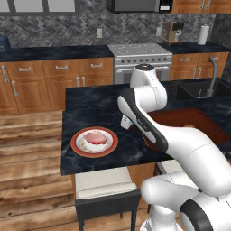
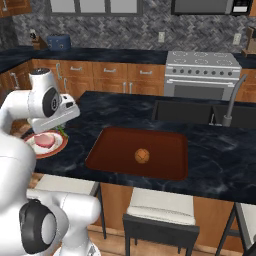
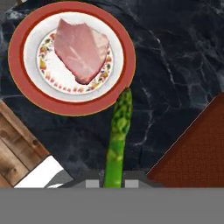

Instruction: Create a steak meal by picking up the steak and asparagus from the tray and placing them on the plate. Leave the orange on the tray.

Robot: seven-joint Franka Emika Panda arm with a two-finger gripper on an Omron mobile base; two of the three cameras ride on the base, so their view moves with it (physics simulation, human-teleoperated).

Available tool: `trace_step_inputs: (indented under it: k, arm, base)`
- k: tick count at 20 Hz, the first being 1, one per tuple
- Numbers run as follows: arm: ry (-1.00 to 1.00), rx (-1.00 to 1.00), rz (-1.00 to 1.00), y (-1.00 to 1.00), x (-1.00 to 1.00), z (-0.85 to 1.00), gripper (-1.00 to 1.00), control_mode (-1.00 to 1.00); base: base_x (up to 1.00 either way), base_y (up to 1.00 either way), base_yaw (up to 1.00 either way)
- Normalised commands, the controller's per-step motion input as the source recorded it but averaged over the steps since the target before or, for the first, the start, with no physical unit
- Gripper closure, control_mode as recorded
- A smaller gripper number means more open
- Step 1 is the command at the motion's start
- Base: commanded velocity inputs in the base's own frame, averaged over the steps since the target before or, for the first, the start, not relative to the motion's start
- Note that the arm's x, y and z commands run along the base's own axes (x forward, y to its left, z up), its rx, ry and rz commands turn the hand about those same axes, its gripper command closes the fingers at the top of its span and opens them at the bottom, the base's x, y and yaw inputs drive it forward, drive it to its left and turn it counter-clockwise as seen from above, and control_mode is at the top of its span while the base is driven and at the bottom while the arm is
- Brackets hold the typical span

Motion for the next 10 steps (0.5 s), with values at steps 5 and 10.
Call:
trace_step_inputs:
  k: [5, 10]
  arm:
    - [0.00, -0.08, 0.23, 1.00, -0.12, 0.00, 1.00, -1.00]
    - [0.00, -0.06, 0.22, 0.89, -0.08, 0.00, 1.00, -1.00]
  base:
    - [0.00, 0.00, 0.00]
    - [0.00, 0.00, 0.00]
